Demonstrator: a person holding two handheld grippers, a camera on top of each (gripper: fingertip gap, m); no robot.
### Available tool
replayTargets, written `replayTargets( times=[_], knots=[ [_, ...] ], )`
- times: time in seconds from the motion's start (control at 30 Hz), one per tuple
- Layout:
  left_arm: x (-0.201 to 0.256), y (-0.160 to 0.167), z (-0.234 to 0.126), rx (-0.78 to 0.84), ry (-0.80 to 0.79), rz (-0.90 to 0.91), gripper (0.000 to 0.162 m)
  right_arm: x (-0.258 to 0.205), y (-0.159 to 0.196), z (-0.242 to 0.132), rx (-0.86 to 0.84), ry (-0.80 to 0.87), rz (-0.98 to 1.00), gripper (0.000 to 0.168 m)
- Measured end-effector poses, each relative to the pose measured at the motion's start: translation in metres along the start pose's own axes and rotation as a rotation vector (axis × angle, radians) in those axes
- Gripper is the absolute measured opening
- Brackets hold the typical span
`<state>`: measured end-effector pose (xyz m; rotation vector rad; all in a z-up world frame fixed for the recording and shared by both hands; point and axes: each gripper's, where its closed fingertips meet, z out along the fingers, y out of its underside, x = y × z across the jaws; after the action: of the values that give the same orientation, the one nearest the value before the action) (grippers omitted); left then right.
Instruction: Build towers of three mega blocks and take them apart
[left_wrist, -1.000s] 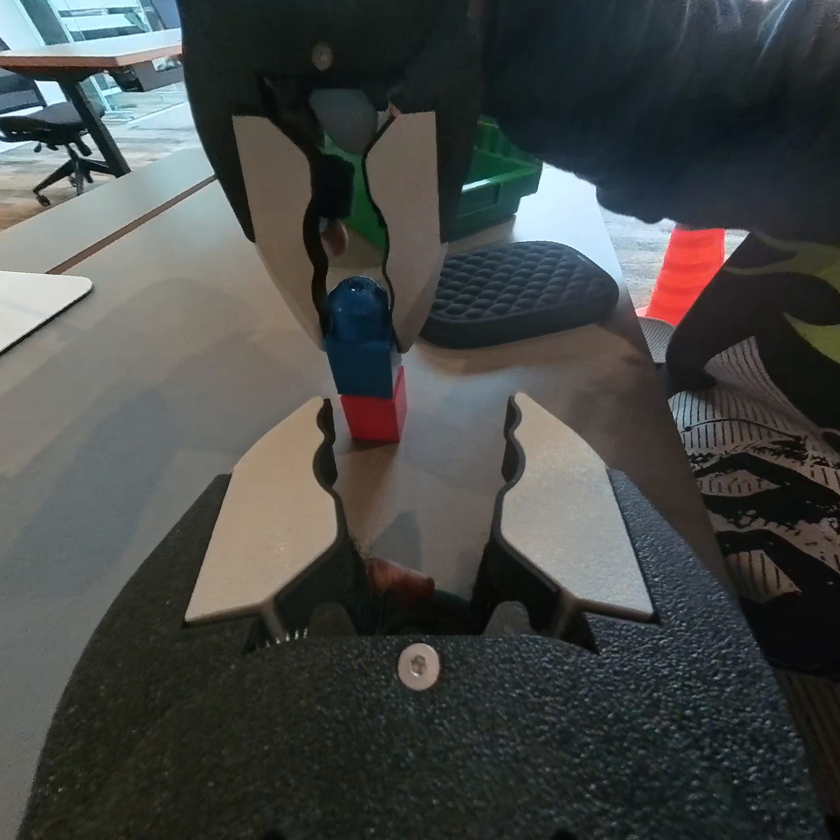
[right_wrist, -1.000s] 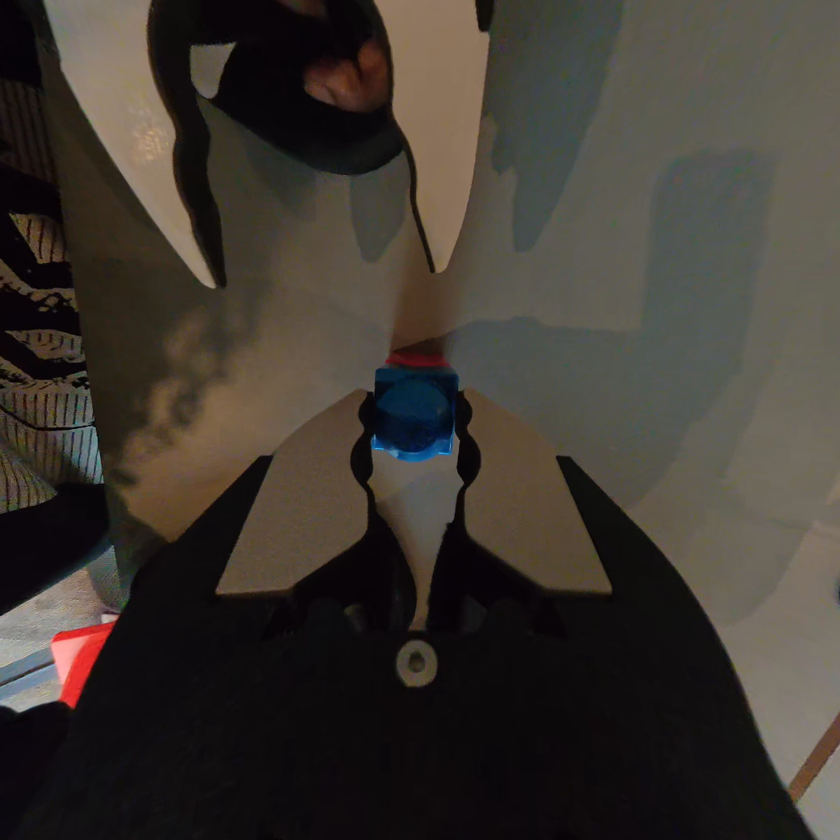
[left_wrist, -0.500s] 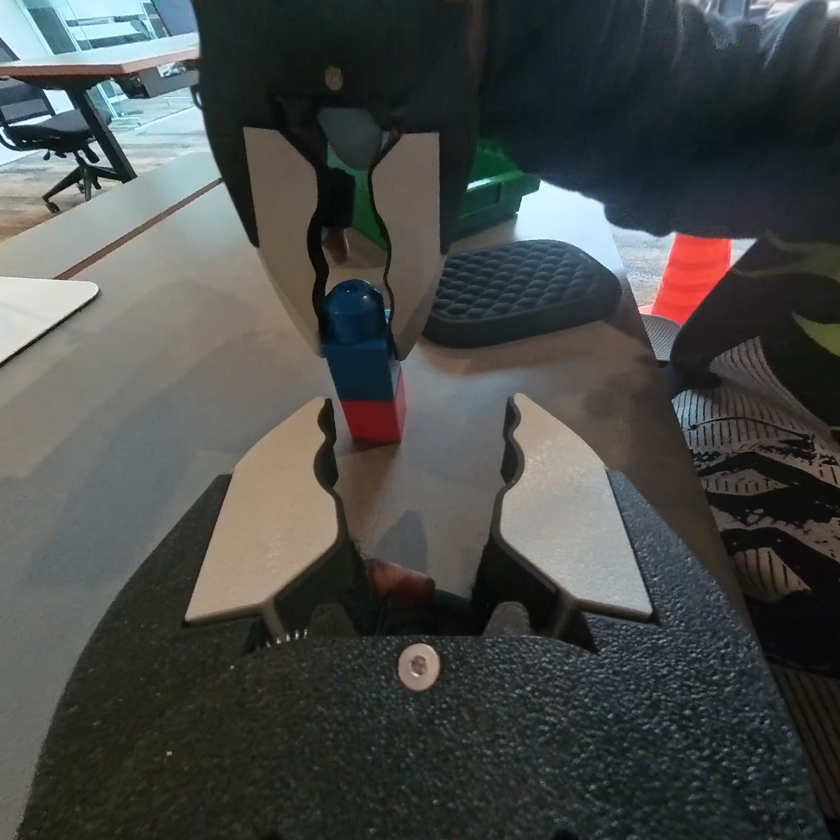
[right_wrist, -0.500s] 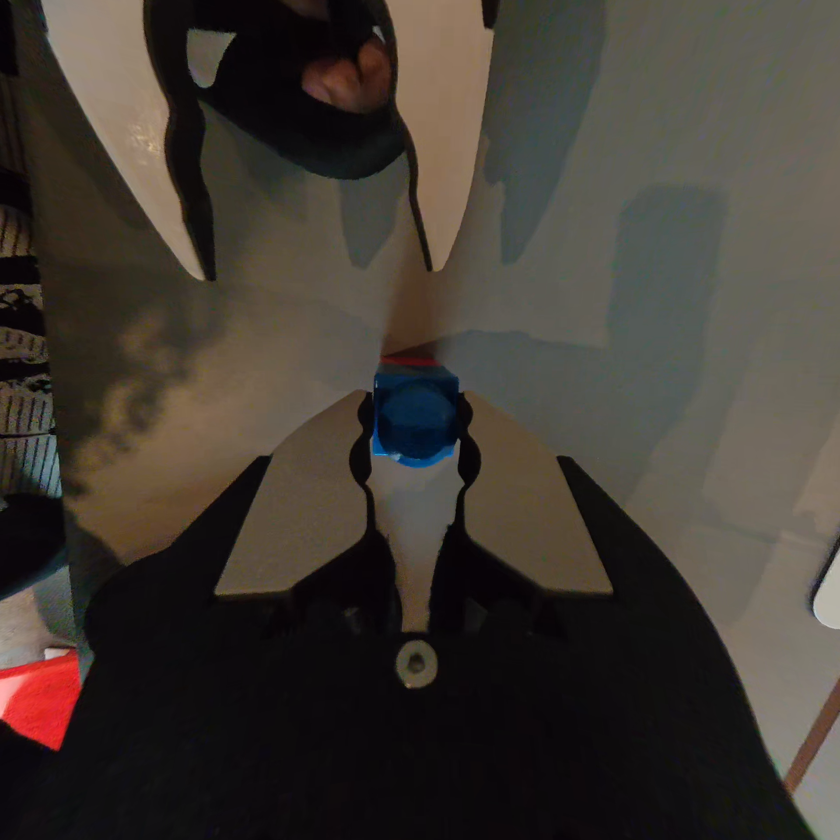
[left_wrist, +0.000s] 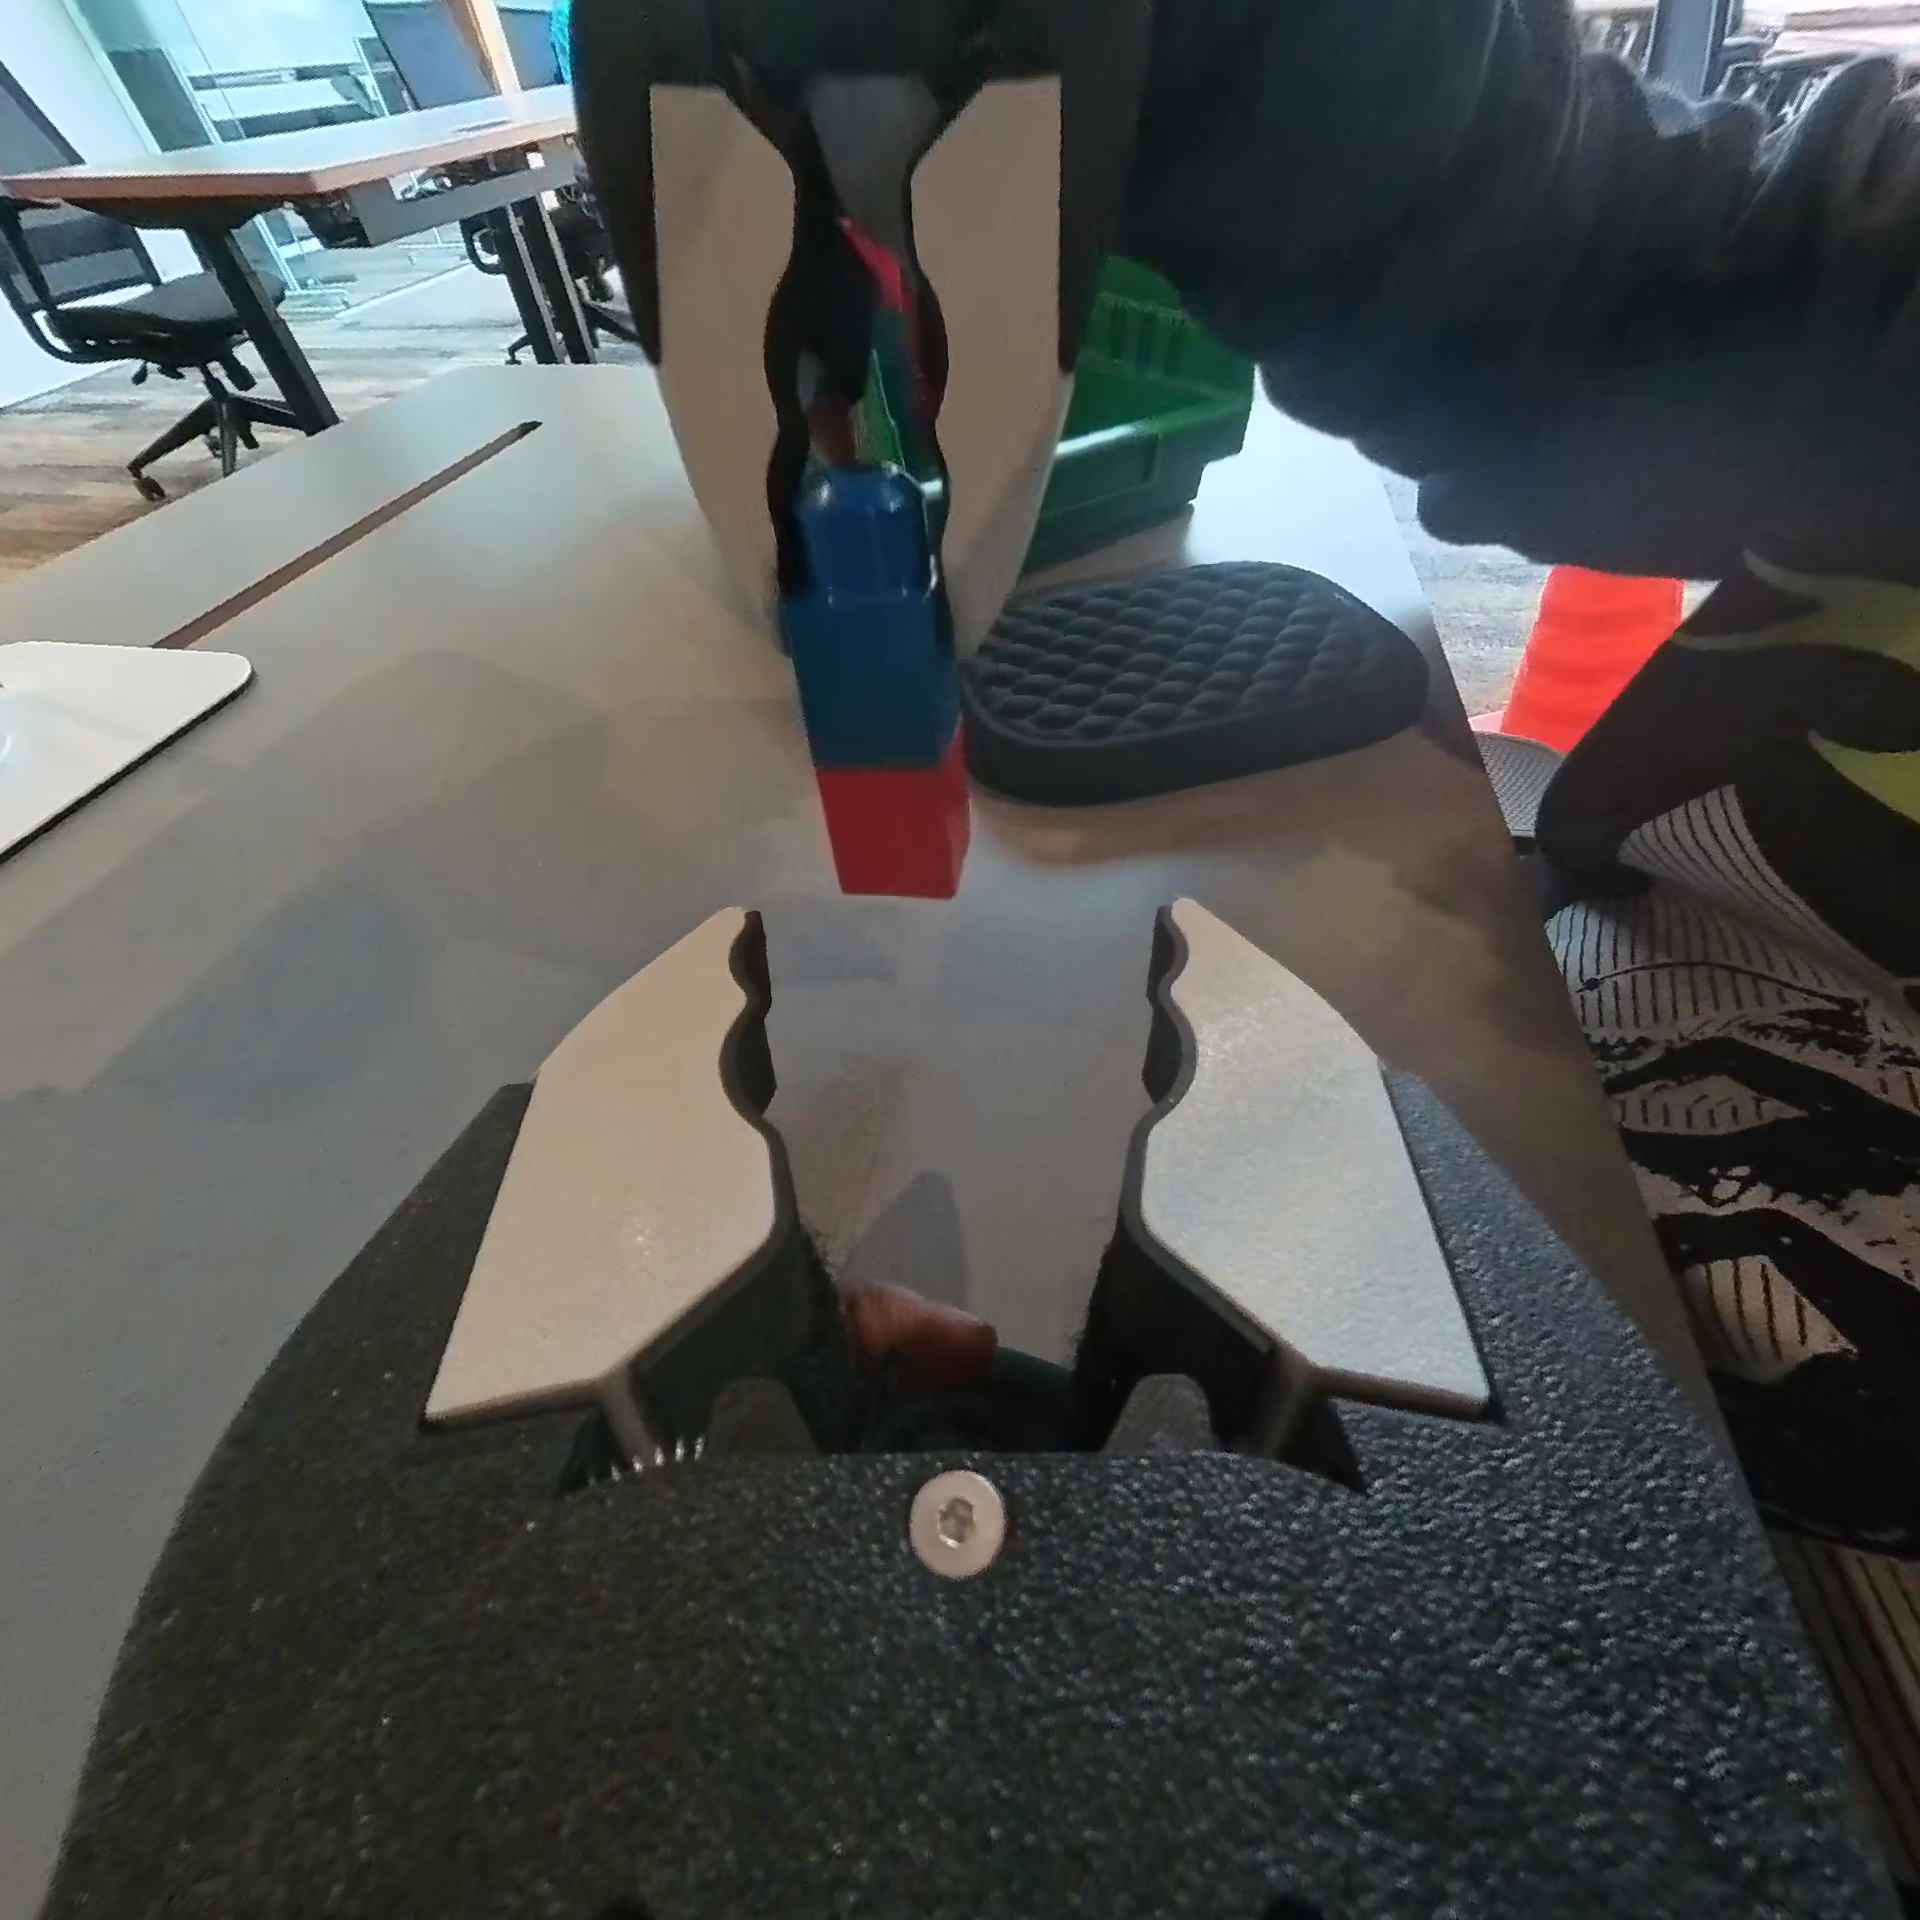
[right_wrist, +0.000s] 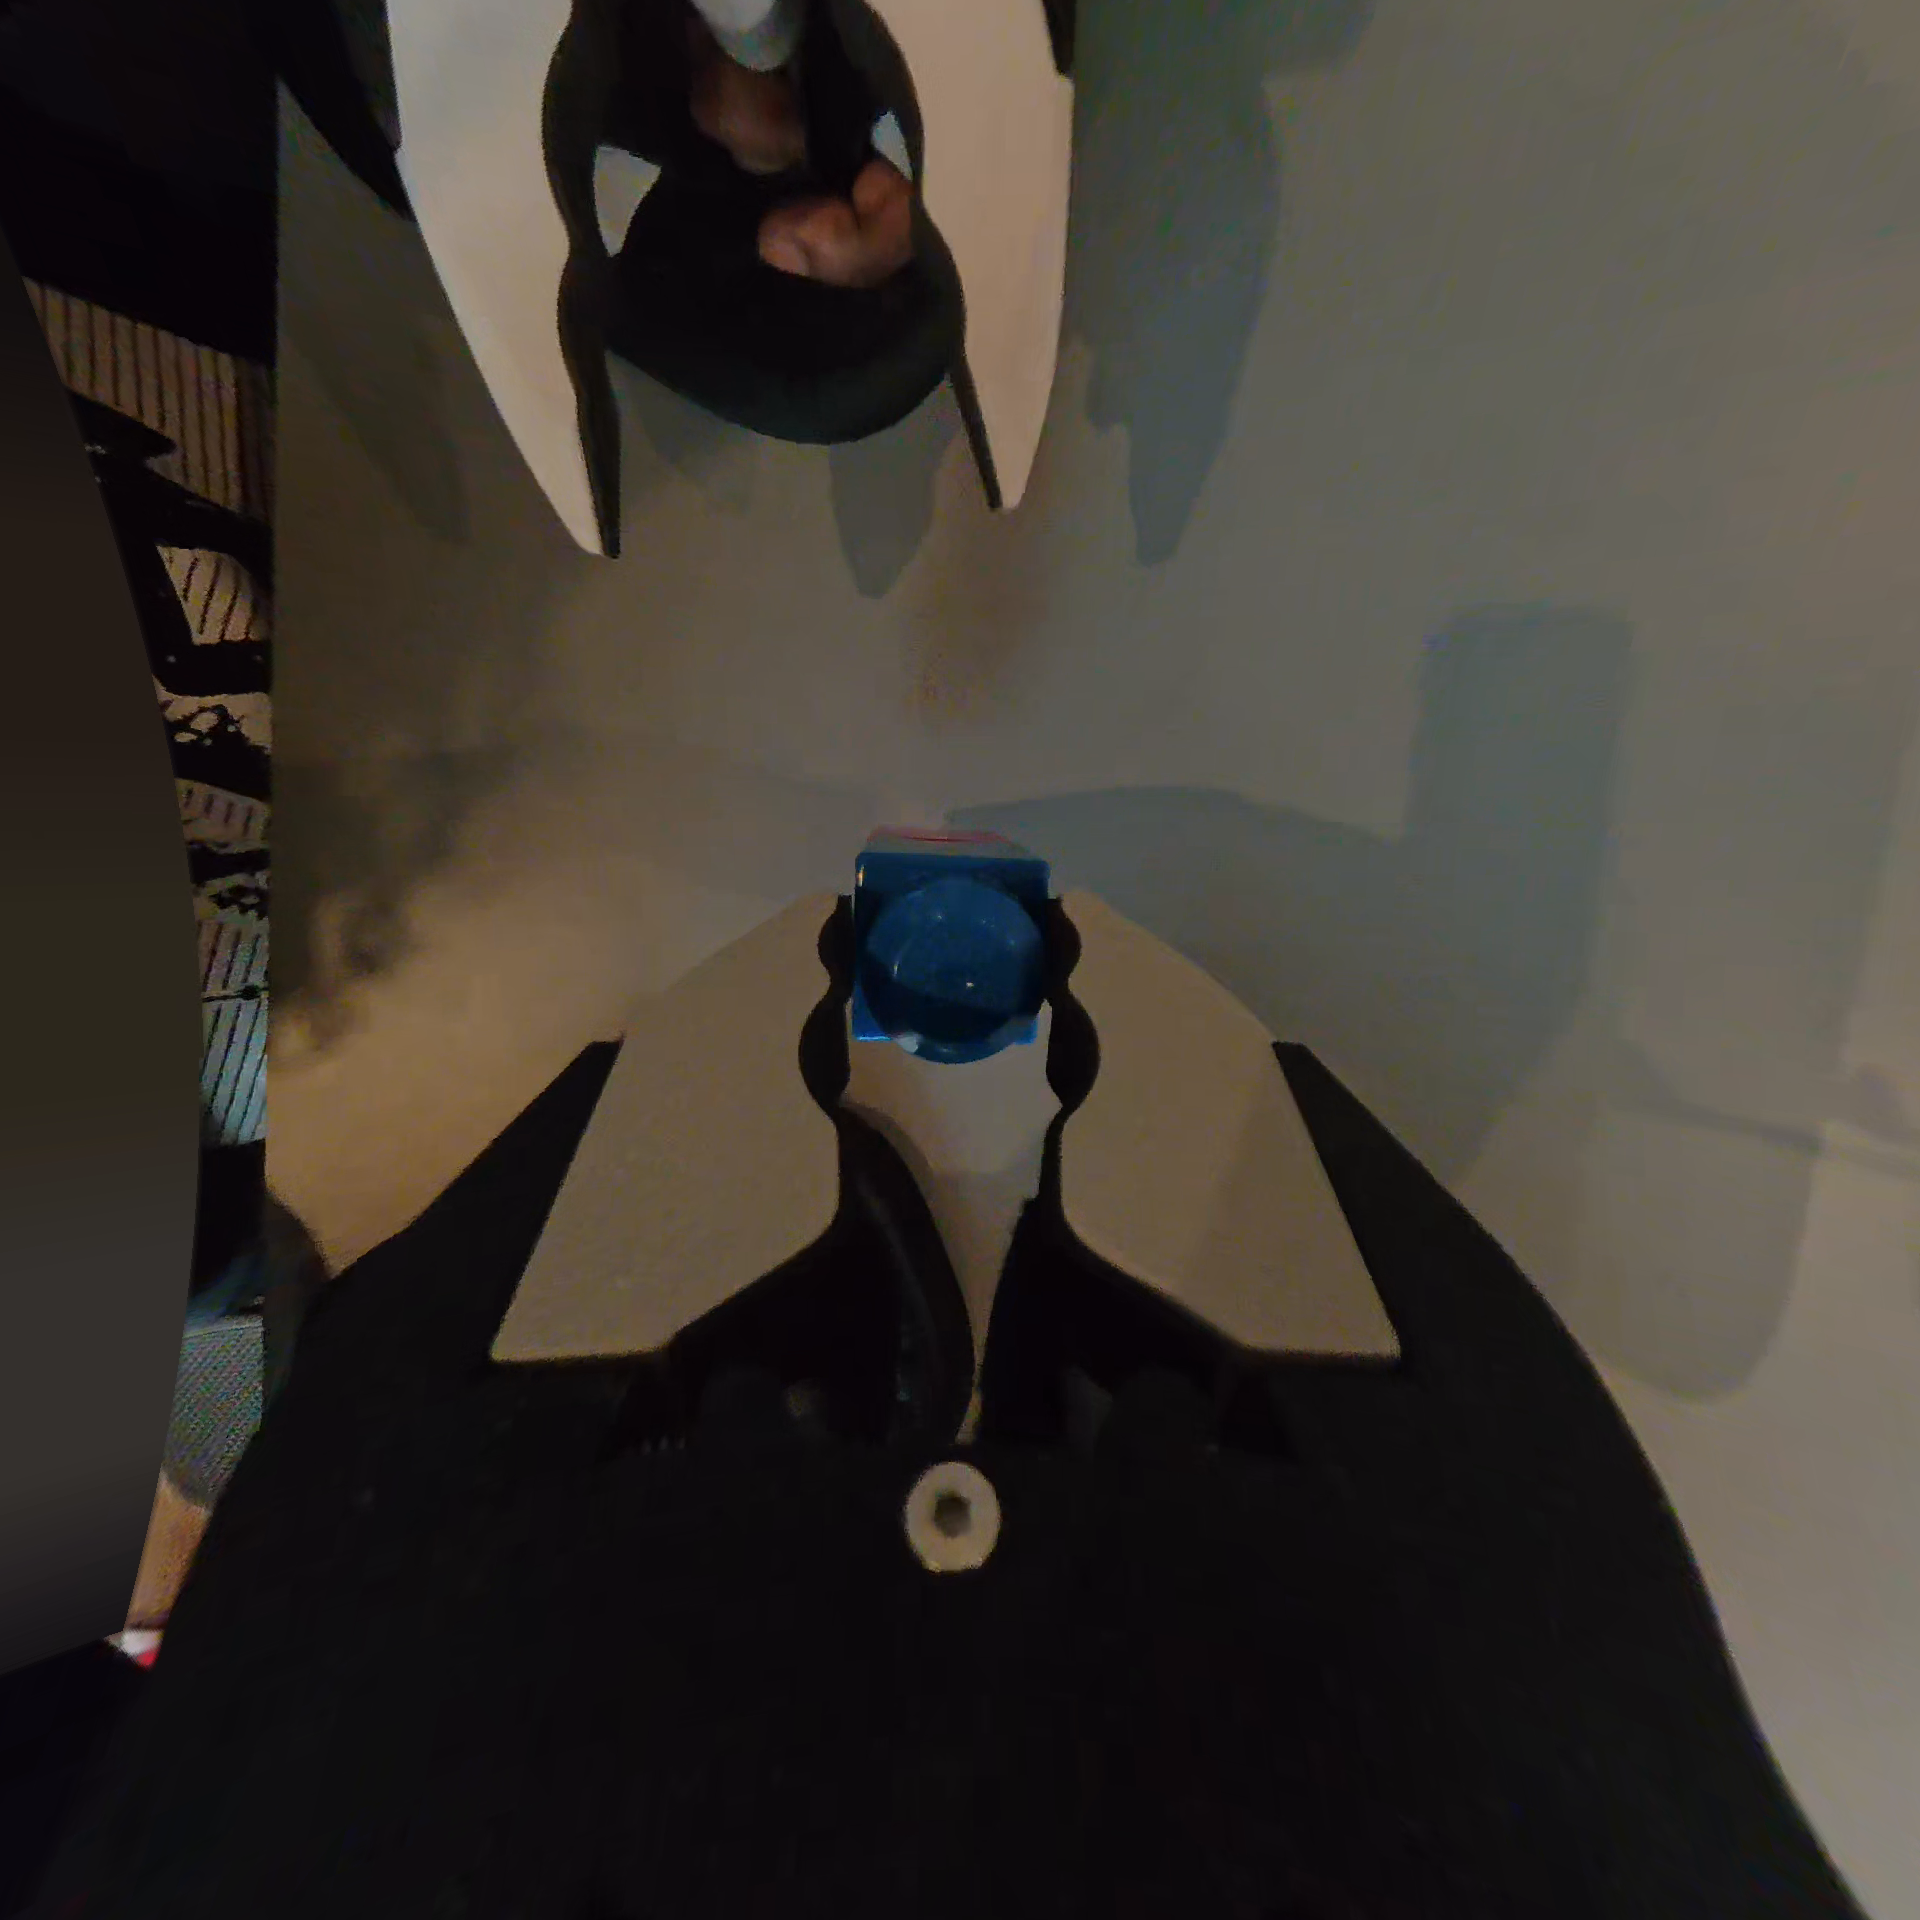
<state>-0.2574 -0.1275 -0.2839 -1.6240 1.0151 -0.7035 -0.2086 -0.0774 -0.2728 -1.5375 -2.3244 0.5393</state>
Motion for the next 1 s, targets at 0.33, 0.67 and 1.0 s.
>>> replayTargets(
  times=[0.33, 0.67, 1.0],
  knots=[
    [0.0, -0.002, -0.002, 0.02, -0.007, 0.015, 0.069, -0.005, 0.0, 0.027, -0.108, -0.028, -0.052, 0.035],
    [0.001, -0.002, -0.001, 0.017, -0.007, 0.024, 0.069, 0.002, 0.0, 0.025, -0.113, 0.067, -0.054, 0.054],
    [0.001, -0.003, -0.002, 0.03, -0.005, 0.023, 0.068, 0.021, -0.083, -0.114, 0.92, 0.462, 0.05, 0.113]
  ],
)
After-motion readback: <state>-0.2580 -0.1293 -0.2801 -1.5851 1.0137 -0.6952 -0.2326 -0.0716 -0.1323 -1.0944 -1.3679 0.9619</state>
